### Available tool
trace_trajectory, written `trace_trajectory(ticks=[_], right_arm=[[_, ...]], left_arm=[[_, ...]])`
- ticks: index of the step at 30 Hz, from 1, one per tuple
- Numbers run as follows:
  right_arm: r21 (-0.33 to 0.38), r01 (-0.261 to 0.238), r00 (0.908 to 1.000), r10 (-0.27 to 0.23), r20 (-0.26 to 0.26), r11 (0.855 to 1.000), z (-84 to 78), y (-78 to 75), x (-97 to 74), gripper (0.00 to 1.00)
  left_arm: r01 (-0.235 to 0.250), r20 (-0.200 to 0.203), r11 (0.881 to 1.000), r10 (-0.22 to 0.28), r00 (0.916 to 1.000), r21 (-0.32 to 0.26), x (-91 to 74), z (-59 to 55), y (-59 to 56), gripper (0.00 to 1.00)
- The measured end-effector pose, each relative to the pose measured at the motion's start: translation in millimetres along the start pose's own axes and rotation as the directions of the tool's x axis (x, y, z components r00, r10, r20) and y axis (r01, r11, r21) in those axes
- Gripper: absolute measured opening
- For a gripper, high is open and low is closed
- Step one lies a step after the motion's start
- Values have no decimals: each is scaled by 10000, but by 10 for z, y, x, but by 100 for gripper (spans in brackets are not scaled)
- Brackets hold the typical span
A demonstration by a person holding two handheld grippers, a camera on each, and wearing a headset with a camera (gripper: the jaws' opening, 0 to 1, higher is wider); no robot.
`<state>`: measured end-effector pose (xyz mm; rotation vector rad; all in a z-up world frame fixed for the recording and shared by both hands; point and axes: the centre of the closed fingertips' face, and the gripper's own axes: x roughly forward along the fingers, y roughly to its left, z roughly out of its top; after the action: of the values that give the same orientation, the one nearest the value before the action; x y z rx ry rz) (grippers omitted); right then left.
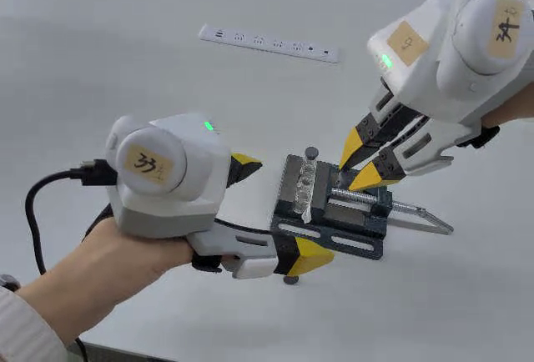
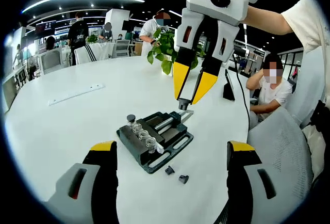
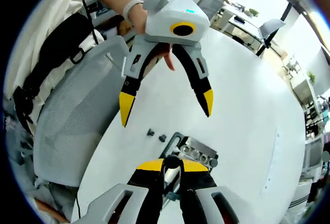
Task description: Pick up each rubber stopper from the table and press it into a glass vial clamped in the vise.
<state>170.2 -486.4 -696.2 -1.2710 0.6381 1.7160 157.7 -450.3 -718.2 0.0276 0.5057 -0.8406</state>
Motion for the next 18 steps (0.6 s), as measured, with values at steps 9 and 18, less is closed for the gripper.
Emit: trace_trajectory(ticks=[9,18], right_arm=[[-847,103,9976,-160,-667,9964,-138,-256,144,6],[-1161,-57,9965,-41,-834,9932,-182,-429,308,6]], left_arm=[[-298,-221,9994,294,9993,-157,-32,-131,136,99],[-380,-193,9992,378,9991,-129,-51,-153,211,99]])
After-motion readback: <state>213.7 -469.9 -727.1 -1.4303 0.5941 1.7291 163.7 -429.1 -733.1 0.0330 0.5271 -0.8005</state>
